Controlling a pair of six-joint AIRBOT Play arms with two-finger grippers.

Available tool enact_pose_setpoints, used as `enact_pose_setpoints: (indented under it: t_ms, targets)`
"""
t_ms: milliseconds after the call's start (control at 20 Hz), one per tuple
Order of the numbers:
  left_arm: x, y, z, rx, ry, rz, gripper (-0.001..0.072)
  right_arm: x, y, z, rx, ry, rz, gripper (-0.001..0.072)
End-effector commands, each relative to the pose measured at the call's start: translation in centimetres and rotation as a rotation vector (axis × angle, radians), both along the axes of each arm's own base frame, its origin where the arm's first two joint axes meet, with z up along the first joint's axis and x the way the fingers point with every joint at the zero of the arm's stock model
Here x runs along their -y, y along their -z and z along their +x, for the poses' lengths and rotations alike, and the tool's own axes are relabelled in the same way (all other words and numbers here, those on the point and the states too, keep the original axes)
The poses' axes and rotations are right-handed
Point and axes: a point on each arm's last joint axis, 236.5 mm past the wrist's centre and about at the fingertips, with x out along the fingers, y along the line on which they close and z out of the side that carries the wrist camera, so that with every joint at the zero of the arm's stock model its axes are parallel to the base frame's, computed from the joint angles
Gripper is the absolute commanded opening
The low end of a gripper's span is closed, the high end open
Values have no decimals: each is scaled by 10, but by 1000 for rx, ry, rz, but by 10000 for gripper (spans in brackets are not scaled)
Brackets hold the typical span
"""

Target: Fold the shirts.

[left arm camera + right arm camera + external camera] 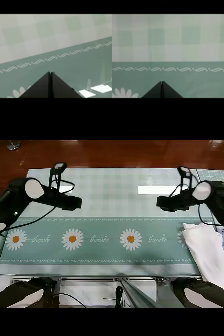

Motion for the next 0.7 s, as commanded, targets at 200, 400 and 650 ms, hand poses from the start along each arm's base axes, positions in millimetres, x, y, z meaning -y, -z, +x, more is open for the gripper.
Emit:
enact_pose_setpoints:
  t_ms: [200,400,650]
  targets:
    - [-18,31,-20,-97,-21,69,27,-1,25,-13,-96,-43,-73,19]
    - [-18,31,-20,-98,-21,70,27,-1,25,-13,-95,-43,-73,19]
    - [-18,31,-20,-97,-21,70,27,-1,25,-13,-95,-43,-73,19]
